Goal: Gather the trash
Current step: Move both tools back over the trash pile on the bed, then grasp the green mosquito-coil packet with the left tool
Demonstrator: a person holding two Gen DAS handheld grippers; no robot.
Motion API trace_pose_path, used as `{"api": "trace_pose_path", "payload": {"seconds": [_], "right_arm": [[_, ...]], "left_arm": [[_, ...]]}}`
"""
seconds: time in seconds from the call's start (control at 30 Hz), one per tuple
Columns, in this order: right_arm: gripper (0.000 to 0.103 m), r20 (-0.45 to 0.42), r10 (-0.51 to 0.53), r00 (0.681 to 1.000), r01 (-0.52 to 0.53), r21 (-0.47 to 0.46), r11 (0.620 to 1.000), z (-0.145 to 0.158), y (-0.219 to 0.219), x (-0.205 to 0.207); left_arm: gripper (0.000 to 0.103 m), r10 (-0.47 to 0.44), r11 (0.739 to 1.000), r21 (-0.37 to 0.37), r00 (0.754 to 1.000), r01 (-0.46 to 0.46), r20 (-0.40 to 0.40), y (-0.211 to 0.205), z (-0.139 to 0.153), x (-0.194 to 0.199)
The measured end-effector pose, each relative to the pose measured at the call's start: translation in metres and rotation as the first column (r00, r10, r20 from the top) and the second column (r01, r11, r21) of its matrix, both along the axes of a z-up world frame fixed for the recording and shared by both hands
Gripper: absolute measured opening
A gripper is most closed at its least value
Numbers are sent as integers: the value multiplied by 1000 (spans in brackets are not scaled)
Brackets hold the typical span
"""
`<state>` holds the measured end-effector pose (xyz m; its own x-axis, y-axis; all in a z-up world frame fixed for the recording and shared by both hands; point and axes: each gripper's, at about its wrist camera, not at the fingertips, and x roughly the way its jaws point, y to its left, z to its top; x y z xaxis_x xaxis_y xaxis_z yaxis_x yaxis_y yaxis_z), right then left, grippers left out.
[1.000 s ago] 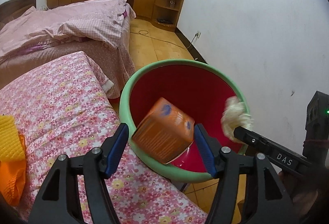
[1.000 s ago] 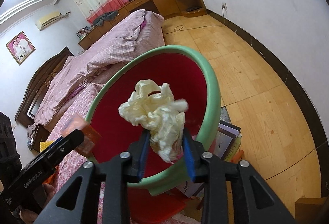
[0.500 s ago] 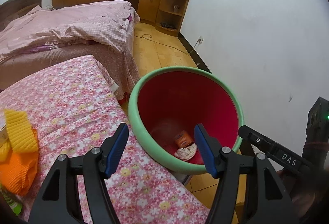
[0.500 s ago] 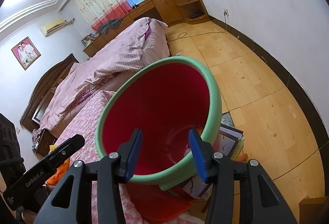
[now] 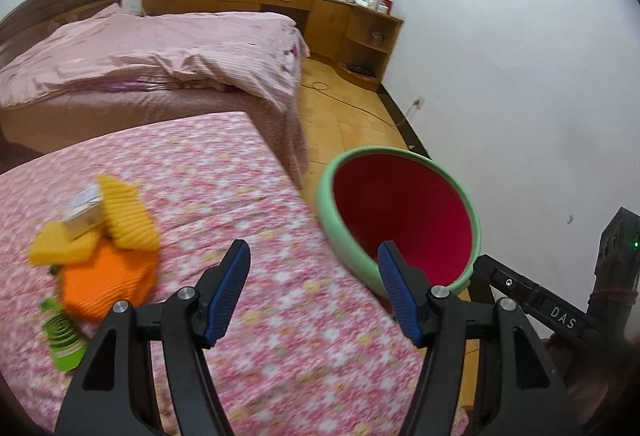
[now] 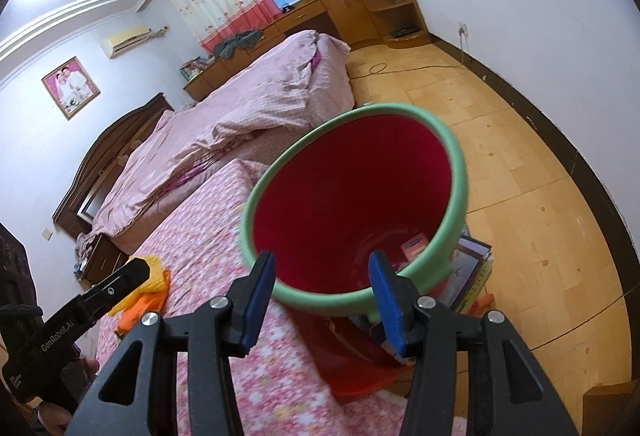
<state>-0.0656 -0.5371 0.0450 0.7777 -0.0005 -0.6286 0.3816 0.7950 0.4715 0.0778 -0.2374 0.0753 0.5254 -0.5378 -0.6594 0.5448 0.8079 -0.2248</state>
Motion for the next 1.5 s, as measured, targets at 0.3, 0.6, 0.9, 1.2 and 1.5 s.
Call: {"api": "trace_pose_path", "payload": {"seconds": [0.3, 0.6, 0.9, 1.2, 1.5], "right_arm": [[60, -1, 77, 997, -77, -10, 997, 7, 38, 6], [66, -26, 138, 990, -138, -21, 990, 2, 73, 13], [71, -67, 187, 980, -190, -34, 981, -10, 100, 27], [75, -94, 215, 972, -220, -47, 974, -18, 114, 36], [75, -121, 223, 967, -229, -39, 973, -31, 114, 48]], "left_arm": [[66, 176, 984, 13, 984, -176, 2, 70, 0, 0], [67, 324, 945, 49, 945, -323, -34, 136, -20, 9], [71, 374, 925, 113, 923, -363, -94, 161, -59, 23], [71, 406, 908, 165, 906, -385, -119, 164, -85, 50], [60, 432, 900, 139, 890, -414, -148, 172, -96, 64]]}}
